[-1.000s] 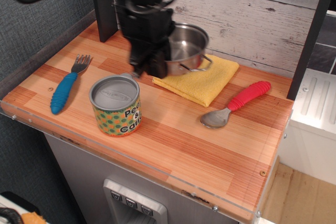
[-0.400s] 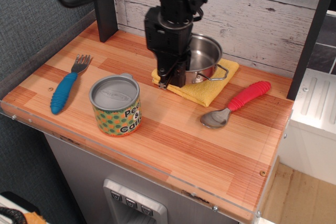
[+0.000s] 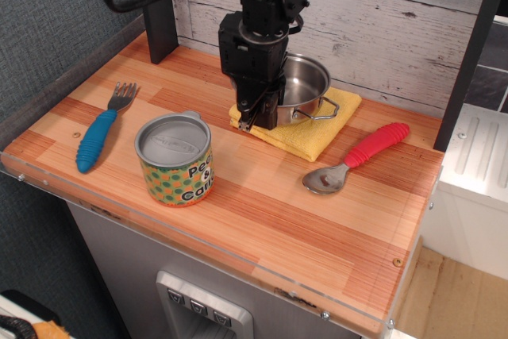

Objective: Place the pot on top of the towel

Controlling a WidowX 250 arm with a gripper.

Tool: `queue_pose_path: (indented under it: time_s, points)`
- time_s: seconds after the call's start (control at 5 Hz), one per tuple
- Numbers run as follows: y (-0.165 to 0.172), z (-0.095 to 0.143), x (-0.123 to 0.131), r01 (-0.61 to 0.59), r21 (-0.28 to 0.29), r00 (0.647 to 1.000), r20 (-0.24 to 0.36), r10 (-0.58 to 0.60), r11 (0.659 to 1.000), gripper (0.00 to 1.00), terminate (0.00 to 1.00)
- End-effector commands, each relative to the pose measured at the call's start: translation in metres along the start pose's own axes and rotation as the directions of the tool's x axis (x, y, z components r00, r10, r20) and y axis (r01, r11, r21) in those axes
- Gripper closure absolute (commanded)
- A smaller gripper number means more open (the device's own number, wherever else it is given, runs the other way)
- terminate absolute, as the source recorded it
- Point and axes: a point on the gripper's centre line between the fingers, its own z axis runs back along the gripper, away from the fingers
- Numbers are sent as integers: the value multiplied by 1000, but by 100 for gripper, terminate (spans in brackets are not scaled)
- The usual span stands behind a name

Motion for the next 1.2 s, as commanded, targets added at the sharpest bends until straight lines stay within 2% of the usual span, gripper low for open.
queue_pose_path:
  time_s: [0.0, 0.2, 0.6, 0.8, 1.0]
  points:
    - [-13, 14, 4, 84, -12, 995, -46, -85, 996, 0, 0]
    - [-14, 20, 6, 106, -12, 994, -24, -107, 994, 0, 0]
    - [-13, 42, 14, 178, -14, 983, -41, -178, 984, 0, 0]
    - [-6, 62, 20, 241, -21, 970, -28, -242, 970, 0, 0]
    - [-6, 67, 24, 358, 12, 931, -79, -356, 934, 0, 0]
